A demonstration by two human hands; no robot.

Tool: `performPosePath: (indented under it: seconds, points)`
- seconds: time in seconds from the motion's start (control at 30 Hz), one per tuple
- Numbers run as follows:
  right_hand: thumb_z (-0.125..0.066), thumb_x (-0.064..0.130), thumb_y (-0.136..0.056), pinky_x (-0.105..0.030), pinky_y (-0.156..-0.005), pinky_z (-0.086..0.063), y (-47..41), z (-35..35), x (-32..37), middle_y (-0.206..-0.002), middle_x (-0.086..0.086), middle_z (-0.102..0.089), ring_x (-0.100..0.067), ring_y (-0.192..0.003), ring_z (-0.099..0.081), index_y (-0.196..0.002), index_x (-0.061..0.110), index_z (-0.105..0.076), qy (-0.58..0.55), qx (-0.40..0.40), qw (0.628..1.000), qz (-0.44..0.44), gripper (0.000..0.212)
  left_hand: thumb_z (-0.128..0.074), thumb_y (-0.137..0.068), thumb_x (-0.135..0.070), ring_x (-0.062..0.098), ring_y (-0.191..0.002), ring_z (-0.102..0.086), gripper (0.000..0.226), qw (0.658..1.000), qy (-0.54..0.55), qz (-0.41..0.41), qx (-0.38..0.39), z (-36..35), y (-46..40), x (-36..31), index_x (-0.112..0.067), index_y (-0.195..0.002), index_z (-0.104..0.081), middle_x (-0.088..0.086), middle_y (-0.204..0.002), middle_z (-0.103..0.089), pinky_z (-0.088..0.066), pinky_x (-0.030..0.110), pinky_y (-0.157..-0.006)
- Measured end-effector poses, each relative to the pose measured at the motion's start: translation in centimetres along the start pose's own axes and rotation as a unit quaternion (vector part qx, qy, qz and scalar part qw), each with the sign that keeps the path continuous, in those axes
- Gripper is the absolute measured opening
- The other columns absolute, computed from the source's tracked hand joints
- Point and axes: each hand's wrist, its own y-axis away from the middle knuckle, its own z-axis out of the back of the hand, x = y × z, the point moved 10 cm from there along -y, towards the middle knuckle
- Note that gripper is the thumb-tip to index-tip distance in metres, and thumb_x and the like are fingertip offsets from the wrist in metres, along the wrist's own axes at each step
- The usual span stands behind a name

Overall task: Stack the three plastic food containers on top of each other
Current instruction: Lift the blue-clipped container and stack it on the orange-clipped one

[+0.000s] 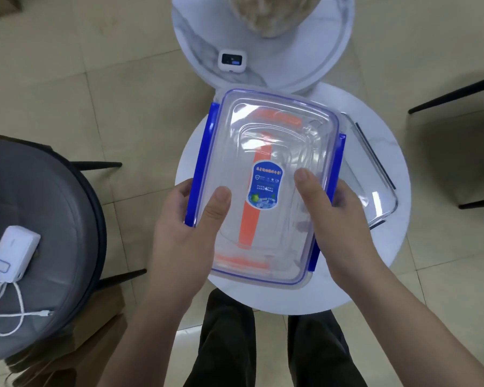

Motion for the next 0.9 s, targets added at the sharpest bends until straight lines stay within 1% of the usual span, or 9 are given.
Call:
performPosePath:
  seconds: [0.1,0.2,0.3,0.33,0.43,0.53,0.7,0.8,0.9]
  points:
    - [-0.067,0.066,-0.066,-0.024,-0.06,-0.061,-0.3,2.6,1.1,-0.101,0.004,-0.079,-0.012,-0.087,-0.078,-0.113,0.027,-0.065,0.0,-0.014,1.0,-0.003,0.061,-0.065,-0.073,-0.065,-0.001,-0.079,-0.074,0.063,1.0,-0.004,-0.016,0.015,-2.6,0.1,-1.1,-0.021,-0.118,-0.061,-0.018,-0.087,-0.075,-0.053,0.011,-0.05]
    - [-0.067,0.063,-0.074,-0.028,-0.063,-0.063,-1.0,5.6,1.9,-0.099,0.005,-0.079,-0.013,-0.085,-0.078,-0.109,0.026,-0.068,0.009,-0.027,1.0,-0.001,0.051,-0.063,-0.072,-0.064,-0.007,-0.079,-0.071,0.064,0.999,-0.013,-0.031,0.032,-6.1,-0.1,-2.0,-0.022,-0.12,-0.06,-0.014,-0.091,-0.074,-0.051,0.007,-0.051]
    - [-0.067,0.059,-0.083,-0.023,-0.056,-0.061,-2.0,8.7,2.4,-0.076,0.016,-0.076,-0.001,-0.067,-0.073,-0.097,0.025,-0.069,0.036,-0.053,0.998,0.004,0.037,-0.058,-0.07,-0.07,-0.015,-0.08,-0.065,0.07,0.997,-0.04,-0.046,0.047,-9.5,-0.5,-2.6,-0.024,-0.124,-0.056,-0.014,-0.098,-0.067,-0.047,0.003,-0.051]
    - [-0.066,0.057,-0.086,-0.028,-0.056,-0.061,-2.3,9.7,2.5,-0.072,0.015,-0.074,-0.001,-0.062,-0.071,-0.094,0.025,-0.068,0.046,-0.061,0.997,0.001,0.034,-0.055,-0.07,-0.072,-0.017,-0.077,-0.063,0.072,0.996,-0.054,-0.052,0.05,-10.5,-0.7,-2.8,-0.024,-0.124,-0.055,-0.015,-0.096,-0.065,-0.046,0.002,-0.051]
    - [-0.065,0.056,-0.089,-0.051,-0.07,-0.061,-3.5,12.2,2.4,-0.088,-0.003,-0.078,-0.016,-0.069,-0.075,-0.1,0.016,-0.068,0.056,-0.073,0.995,-0.022,0.042,-0.047,-0.072,-0.073,-0.02,-0.068,-0.059,0.074,0.993,-0.079,-0.059,0.062,-13.3,-1.0,-3.3,-0.022,-0.125,-0.054,-0.017,-0.088,-0.059,-0.042,0.001,-0.049]
    - [-0.066,0.056,-0.088,-0.038,-0.07,-0.063,-4.6,13.7,2.4,-0.102,-0.012,-0.078,-0.025,-0.083,-0.077,-0.109,0.011,-0.07,0.044,-0.071,0.996,-0.029,0.05,-0.041,-0.079,-0.072,-0.015,-0.059,-0.058,0.068,0.992,-0.091,-0.06,0.058,-15.0,-1.7,-3.4,-0.017,-0.117,-0.057,-0.017,-0.076,-0.056,-0.041,0.002,-0.048]
    - [-0.068,0.062,-0.084,-0.039,-0.076,-0.064,-6.1,15.0,1.9,-0.103,-0.009,-0.079,-0.017,-0.083,-0.078,-0.113,0.017,-0.069,0.029,-0.07,0.996,-0.05,0.054,-0.045,-0.096,-0.062,-0.01,-0.048,-0.052,0.042,0.991,-0.119,-0.042,0.043,-16.4,-3.0,-3.2,-0.02,-0.099,-0.053,-0.023,-0.057,-0.054,-0.036,0.002,-0.044]
    - [-0.069,0.06,-0.084,-0.044,-0.08,-0.064,-6.4,14.9,1.7,-0.104,-0.005,-0.079,-0.021,-0.086,-0.079,-0.116,0.018,-0.067,0.016,-0.065,0.997,-0.048,0.052,-0.047,-0.096,-0.06,-0.009,-0.046,-0.051,0.055,0.989,-0.13,-0.039,0.059,-16.8,-3.0,-3.0,-0.007,-0.109,-0.056,-0.027,-0.051,-0.052,-0.035,0.003,-0.043]
    - [-0.068,0.06,-0.084,-0.04,-0.077,-0.065,-6.5,14.9,1.7,-0.105,-0.004,-0.079,-0.02,-0.087,-0.078,-0.118,0.018,-0.066,0.013,-0.061,0.997,-0.048,0.054,-0.049,-0.097,-0.056,-0.01,-0.05,-0.054,0.058,0.989,-0.127,-0.034,0.071,-17.1,-3.0,-3.2,-0.002,-0.118,-0.055,-0.017,-0.064,-0.053,-0.038,0.003,-0.045]
